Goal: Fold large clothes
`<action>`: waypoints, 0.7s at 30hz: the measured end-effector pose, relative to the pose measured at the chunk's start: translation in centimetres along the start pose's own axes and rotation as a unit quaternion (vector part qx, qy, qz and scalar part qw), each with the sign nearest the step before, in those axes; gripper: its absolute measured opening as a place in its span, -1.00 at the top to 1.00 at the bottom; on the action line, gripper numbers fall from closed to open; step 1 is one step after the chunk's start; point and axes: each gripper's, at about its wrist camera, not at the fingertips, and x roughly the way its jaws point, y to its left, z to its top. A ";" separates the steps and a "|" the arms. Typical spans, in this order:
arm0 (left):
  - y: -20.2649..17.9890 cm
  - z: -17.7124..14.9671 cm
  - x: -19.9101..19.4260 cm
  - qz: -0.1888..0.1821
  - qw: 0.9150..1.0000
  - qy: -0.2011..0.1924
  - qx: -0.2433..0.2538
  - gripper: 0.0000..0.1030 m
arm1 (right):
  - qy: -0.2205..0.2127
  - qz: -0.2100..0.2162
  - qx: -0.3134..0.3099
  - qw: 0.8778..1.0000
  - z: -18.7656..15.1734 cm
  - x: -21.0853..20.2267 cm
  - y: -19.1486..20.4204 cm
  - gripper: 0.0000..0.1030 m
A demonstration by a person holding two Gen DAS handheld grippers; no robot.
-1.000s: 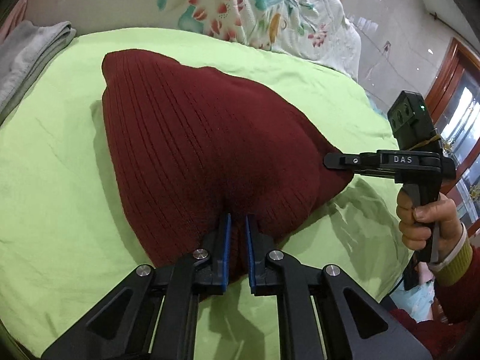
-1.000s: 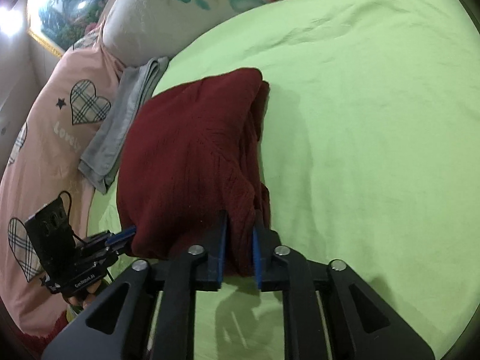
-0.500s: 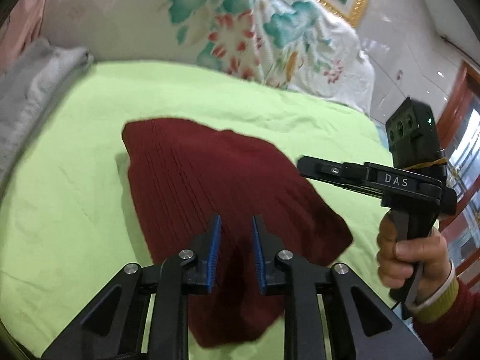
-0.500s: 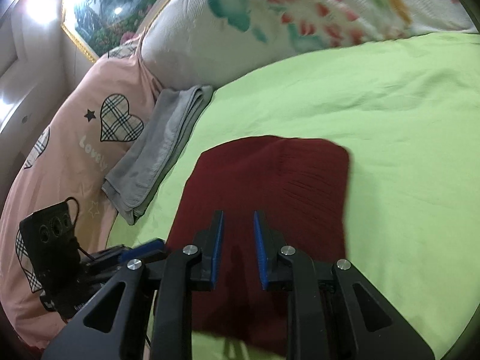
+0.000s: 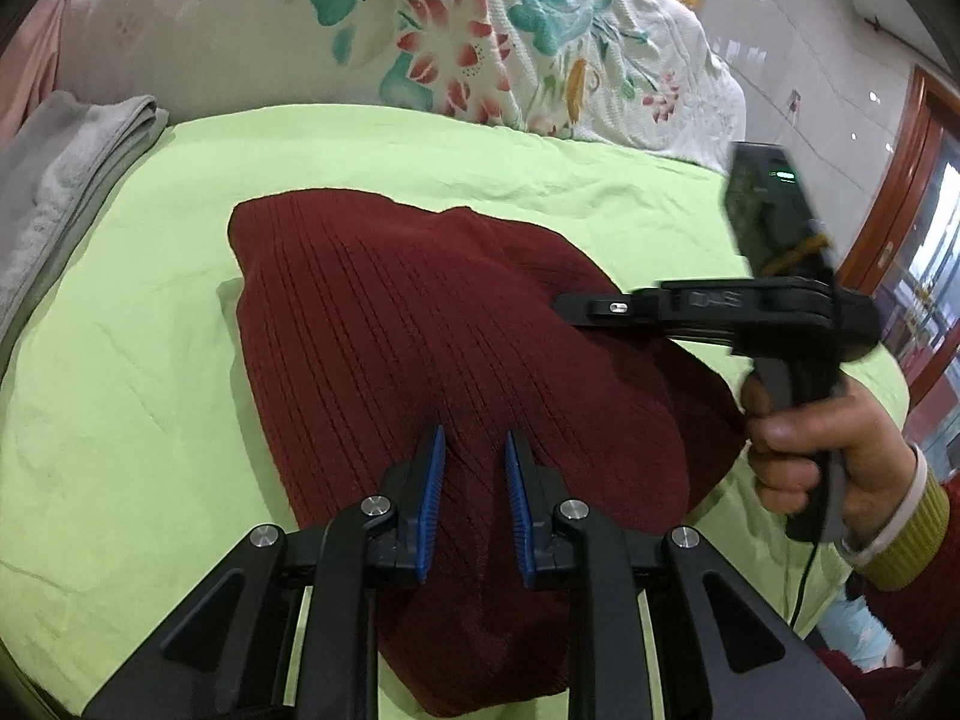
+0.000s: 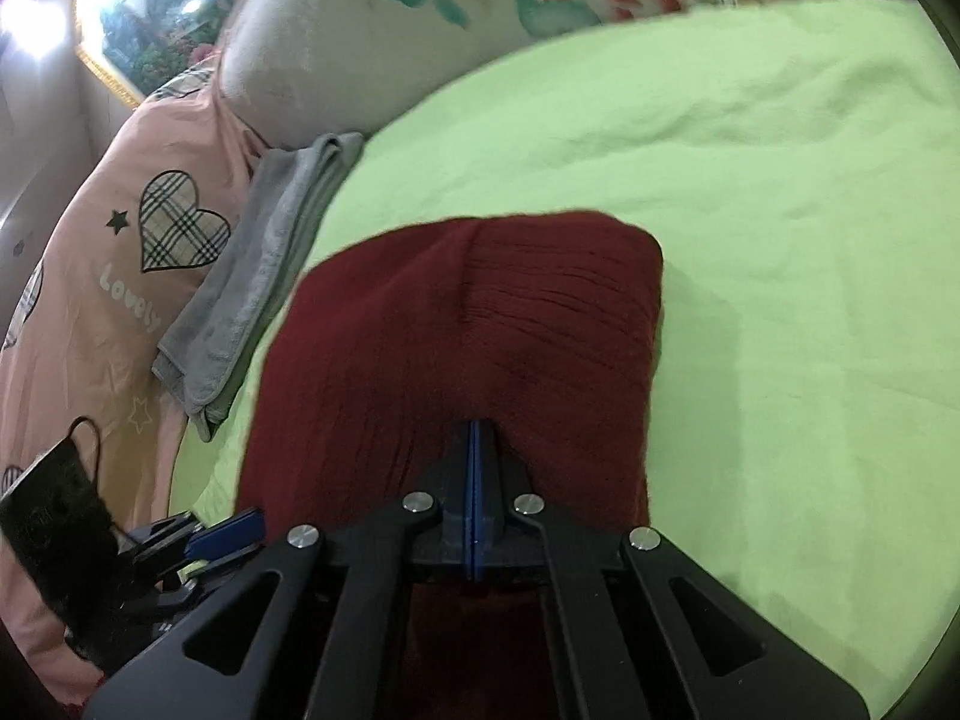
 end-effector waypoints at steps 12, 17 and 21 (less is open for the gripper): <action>0.3 -0.6 -1.6 0.002 1.000 -0.007 -0.019 0.59 | 0.037 0.021 0.010 0.999 -7.8 -1.6 -0.8 1.00; 0.3 -1.2 -3.6 0.013 0.999 -0.017 -0.036 0.61 | 0.024 0.025 0.007 0.999 -7.3 -2.9 0.6 0.93; -0.9 -2.5 -5.2 -0.013 0.999 -0.028 -0.042 0.61 | -0.018 0.029 0.010 0.999 -5.5 -4.7 1.1 0.92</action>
